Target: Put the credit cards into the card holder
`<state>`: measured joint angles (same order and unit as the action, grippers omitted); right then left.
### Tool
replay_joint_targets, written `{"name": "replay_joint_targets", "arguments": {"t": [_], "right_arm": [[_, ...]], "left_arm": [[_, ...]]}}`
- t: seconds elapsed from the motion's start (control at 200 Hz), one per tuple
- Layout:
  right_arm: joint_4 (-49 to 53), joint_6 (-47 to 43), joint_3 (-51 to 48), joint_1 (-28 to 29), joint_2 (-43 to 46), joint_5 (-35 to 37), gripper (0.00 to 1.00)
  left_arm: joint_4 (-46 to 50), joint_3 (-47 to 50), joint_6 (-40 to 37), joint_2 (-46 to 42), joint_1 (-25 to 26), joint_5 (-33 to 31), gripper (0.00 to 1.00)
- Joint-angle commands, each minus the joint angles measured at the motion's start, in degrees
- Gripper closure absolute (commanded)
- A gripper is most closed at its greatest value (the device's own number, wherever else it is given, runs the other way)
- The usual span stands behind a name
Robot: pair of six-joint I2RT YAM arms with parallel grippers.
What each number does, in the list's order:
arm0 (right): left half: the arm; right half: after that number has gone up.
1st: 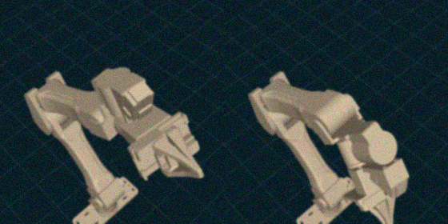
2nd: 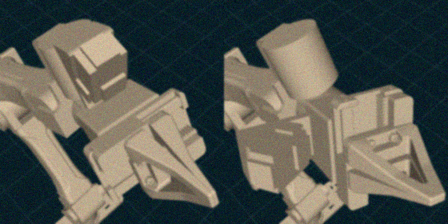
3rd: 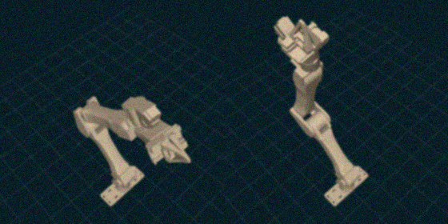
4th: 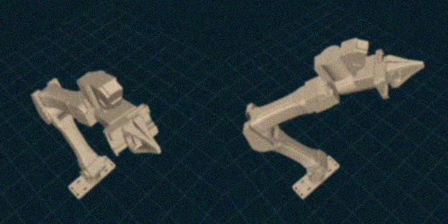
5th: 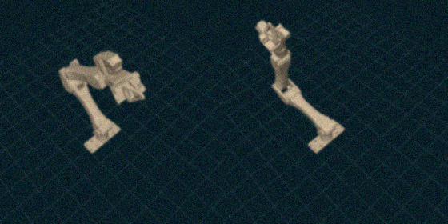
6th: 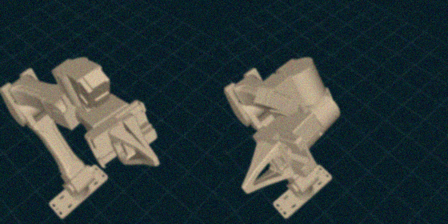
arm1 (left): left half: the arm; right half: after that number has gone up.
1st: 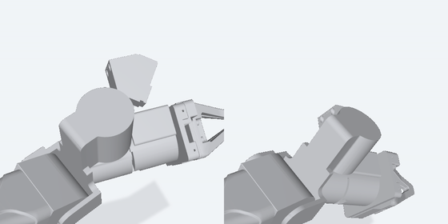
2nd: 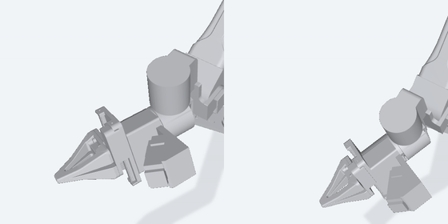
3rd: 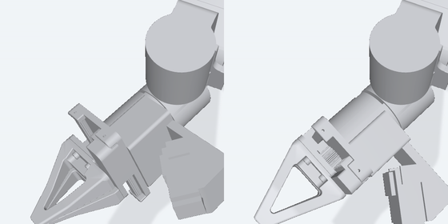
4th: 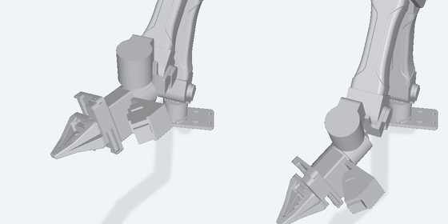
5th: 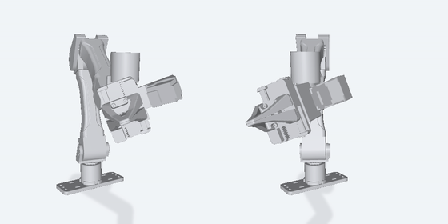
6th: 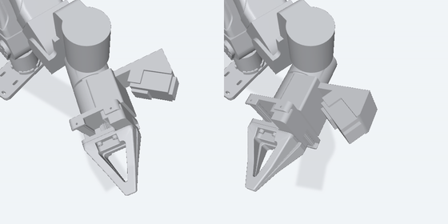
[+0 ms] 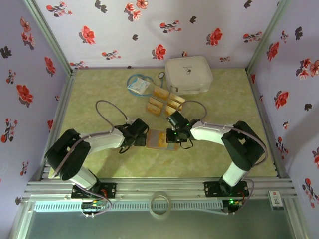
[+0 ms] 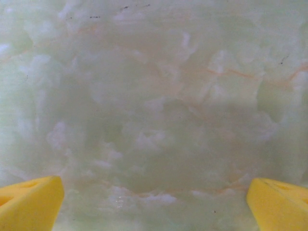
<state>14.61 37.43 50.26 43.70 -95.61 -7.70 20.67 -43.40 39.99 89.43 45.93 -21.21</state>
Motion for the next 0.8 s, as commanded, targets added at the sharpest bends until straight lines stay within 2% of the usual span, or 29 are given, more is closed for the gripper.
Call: {"name": "replay_joint_targets", "arguments": {"t": [0.0,0.795], "right_arm": [[-0.54,-0.96,2.04,0.68,-1.39,-0.61,1.0],[-1.03,0.21,9.32,4.29,-7.53,-3.39,1.0]], "left_arm": [[-0.99,-0.64,-0.66,2.17,0.9,1.04,0.0],[-3.6,1.05,2.18,2.4,3.4,2.64,0.0]]}}
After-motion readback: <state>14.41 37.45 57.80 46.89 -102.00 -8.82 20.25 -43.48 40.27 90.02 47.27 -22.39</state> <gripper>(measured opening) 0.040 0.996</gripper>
